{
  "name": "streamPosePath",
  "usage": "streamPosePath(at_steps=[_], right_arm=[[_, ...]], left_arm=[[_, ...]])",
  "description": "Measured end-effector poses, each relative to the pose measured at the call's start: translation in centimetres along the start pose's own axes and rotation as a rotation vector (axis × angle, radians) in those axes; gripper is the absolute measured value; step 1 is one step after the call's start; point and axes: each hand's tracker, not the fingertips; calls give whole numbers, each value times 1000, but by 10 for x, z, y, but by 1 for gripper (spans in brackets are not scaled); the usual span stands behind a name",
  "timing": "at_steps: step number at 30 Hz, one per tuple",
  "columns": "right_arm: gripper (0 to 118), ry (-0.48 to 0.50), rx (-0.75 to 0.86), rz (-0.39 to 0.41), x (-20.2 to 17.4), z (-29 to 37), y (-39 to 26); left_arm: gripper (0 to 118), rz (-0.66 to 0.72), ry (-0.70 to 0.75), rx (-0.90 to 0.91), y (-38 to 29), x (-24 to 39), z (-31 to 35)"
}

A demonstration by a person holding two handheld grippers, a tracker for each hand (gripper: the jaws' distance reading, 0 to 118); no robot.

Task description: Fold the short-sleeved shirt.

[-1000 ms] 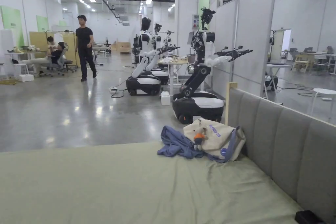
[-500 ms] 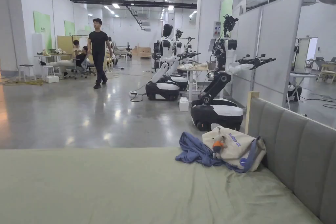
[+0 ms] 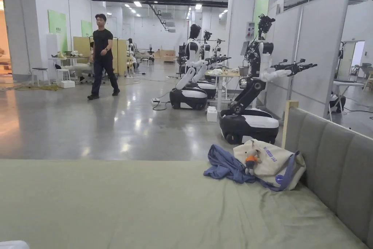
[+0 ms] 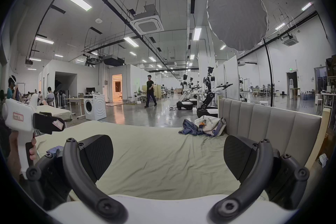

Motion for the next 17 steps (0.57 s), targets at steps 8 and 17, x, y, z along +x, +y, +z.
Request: streamPosePath(at_steps=[8, 17], right_arm=[[118, 15, -19, 17, -7, -7, 0], [118, 20, -39, 22, -7, -11, -4]], left_arm=[[118, 6, 31, 11, 3, 12, 4], [118, 58, 46, -27, -2, 2, -2]])
